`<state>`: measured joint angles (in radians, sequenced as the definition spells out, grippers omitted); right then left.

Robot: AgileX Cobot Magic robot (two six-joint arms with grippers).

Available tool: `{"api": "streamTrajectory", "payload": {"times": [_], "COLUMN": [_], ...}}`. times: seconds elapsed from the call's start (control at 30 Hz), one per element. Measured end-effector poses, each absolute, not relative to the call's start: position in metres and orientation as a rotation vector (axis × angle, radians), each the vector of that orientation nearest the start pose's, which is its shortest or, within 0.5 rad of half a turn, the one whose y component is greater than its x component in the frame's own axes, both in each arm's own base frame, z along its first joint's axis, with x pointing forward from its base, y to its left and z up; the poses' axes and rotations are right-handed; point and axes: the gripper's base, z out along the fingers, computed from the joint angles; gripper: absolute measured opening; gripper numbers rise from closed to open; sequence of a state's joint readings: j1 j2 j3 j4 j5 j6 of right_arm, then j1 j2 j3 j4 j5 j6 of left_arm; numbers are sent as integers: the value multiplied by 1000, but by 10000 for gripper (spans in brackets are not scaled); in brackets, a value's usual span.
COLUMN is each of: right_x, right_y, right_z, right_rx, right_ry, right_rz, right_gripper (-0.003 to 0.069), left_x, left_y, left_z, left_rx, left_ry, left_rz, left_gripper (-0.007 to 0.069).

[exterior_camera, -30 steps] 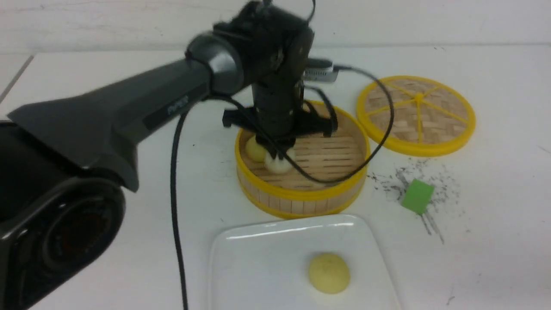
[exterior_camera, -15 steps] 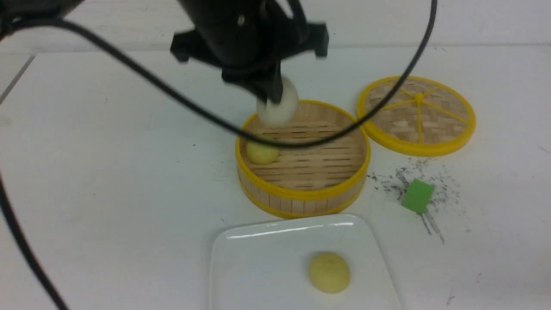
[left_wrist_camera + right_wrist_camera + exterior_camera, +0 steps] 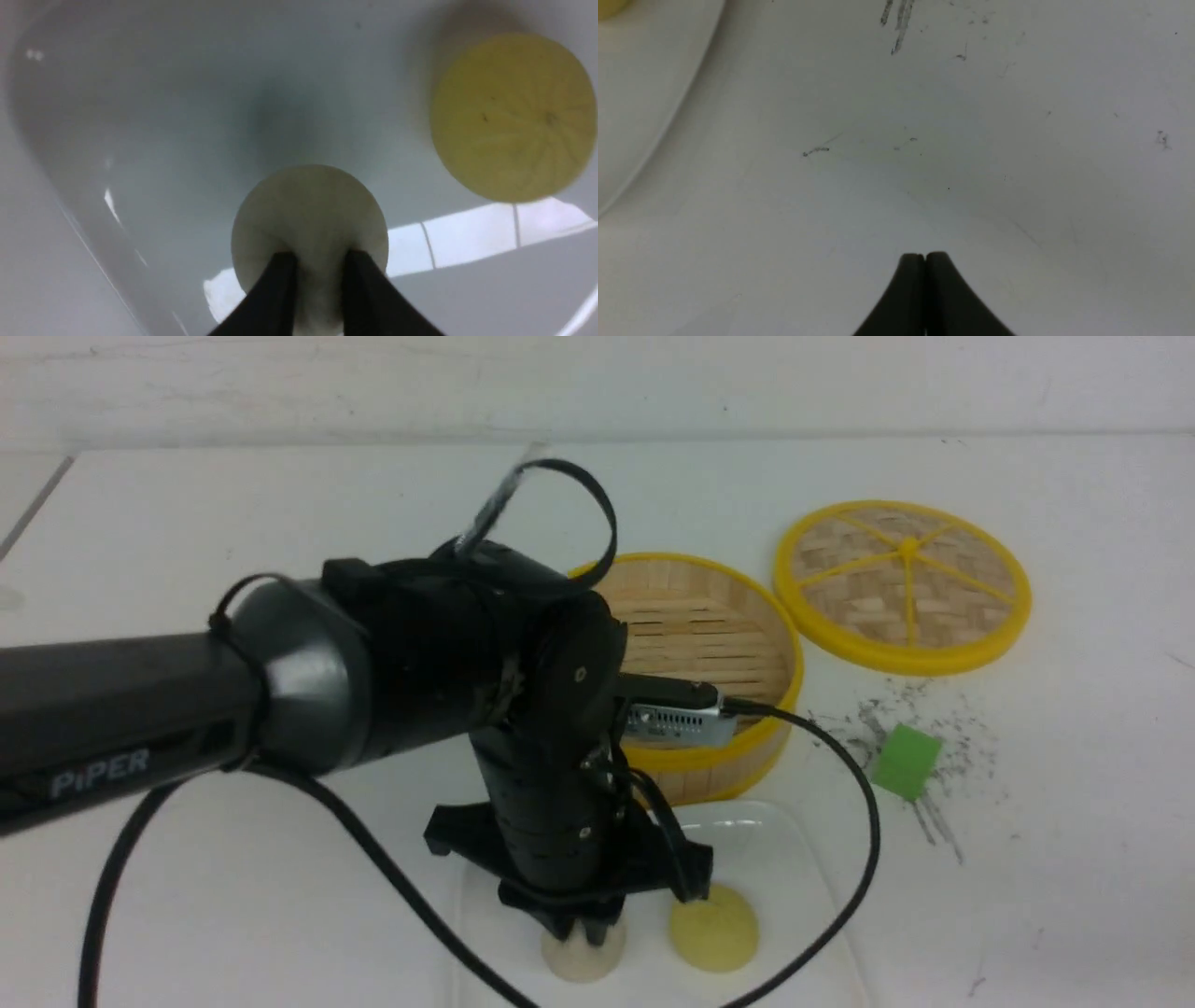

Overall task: Put the steamed buns into the plate on the white tablecloth.
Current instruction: 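Carry the bun from the bamboo steamer to the plate with the left gripper, then reach into the bamboo steamer and grasp a bun with the left gripper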

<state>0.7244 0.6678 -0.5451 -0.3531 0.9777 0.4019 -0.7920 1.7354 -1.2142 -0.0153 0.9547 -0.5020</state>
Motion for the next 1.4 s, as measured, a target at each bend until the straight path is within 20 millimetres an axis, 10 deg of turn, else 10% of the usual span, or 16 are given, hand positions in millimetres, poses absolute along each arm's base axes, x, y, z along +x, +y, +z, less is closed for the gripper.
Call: {"api": "streamTrajectory", "payload": {"times": [0.33,0.67,1.1,1.4], "right_x": [94,94,94,94], "right_y": [48,48,48,48], "right_z": [269,269,269,269], "right_rx": [-541,-541,-542,-541], "right_ry": [2434,2434,2426,2427], "right_rz": [8,8,11,13], "right_gripper": [20,30,48,61], "left_x": [259,351,403,412], "left_y": [-251,-238,-258,-257], "left_z": [260,325,234,217], "left_rx": [375,76,215,248], "left_ry": [2816,2586,2707,2681], "left_rz": [-170,-284,-92,10], "left_gripper": [451,457,458,445]}}
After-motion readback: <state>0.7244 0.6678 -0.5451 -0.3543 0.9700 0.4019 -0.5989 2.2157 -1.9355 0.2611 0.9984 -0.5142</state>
